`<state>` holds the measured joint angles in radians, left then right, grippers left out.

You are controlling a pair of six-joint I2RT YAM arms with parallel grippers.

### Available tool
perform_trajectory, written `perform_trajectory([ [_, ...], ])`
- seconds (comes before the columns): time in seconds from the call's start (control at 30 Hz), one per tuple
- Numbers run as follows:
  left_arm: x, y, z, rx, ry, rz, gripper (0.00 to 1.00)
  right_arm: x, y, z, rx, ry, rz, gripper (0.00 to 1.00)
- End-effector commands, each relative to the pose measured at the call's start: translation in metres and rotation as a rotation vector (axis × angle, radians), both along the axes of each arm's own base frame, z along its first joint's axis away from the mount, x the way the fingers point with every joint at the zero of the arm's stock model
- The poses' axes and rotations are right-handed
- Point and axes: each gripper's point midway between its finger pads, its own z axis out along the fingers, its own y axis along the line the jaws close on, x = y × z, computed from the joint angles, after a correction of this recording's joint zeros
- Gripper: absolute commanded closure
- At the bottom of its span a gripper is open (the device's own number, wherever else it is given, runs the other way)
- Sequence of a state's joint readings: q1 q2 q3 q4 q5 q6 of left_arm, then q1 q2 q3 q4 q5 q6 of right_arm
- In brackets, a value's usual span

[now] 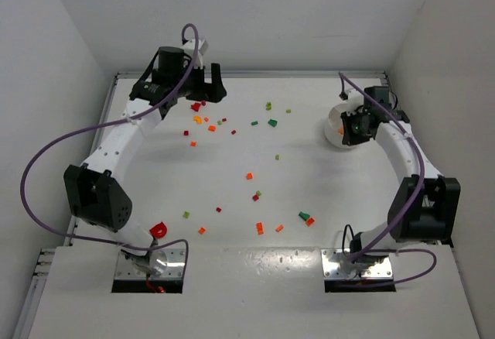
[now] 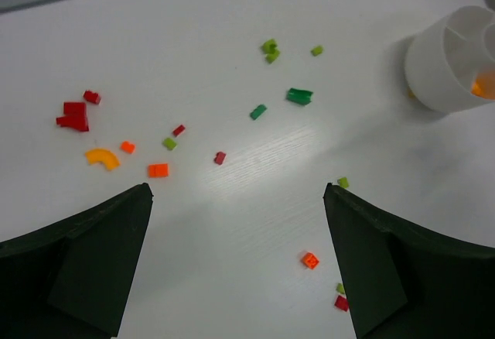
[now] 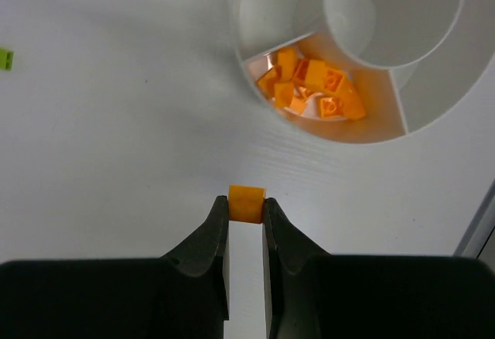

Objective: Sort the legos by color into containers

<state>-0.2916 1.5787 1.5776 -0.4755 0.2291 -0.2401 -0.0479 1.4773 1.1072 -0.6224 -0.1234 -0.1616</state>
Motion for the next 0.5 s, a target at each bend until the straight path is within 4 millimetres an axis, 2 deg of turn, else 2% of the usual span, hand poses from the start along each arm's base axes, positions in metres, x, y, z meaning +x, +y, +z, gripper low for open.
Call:
perform_trajectory([
  [0.0,0.013,0.011,-0.031,0.027,0.091,0.072,0.0,0.021,-0.016,0.011,-0.003,-0.007,-0.066,1.0],
  [0.07,0.018,0.021,-0.037,0.018,0.11,0.104,0.0,0.026,-0.023,0.008,-0.002,0.01,-0.083,1.0],
  [0.17,0.02,0.026,-0.037,0.032,0.105,0.13,0.0,0.041,-0.029,0.015,-0.005,-0.025,-0.094,1.0],
  [0.2,0.022,0.03,-0.037,0.031,0.105,0.139,0.0,0.045,-0.033,0.009,-0.004,-0.009,-0.104,1.0],
  [0.27,0.025,0.035,-0.048,0.04,0.133,0.151,0.0,0.052,-0.034,0.009,-0.003,0.004,-0.104,1.0],
  [0.33,0.026,0.04,-0.048,0.039,0.134,0.162,0.0,0.059,-0.038,0.001,0.004,0.024,-0.121,1.0],
  [0.43,0.03,0.049,-0.06,0.04,0.17,0.186,0.0,0.072,-0.042,0.005,0.015,0.004,-0.133,0.99],
  [0.47,0.031,0.049,-0.056,0.038,0.161,0.186,0.0,0.077,-0.043,0.003,0.015,0.011,-0.133,0.98],
])
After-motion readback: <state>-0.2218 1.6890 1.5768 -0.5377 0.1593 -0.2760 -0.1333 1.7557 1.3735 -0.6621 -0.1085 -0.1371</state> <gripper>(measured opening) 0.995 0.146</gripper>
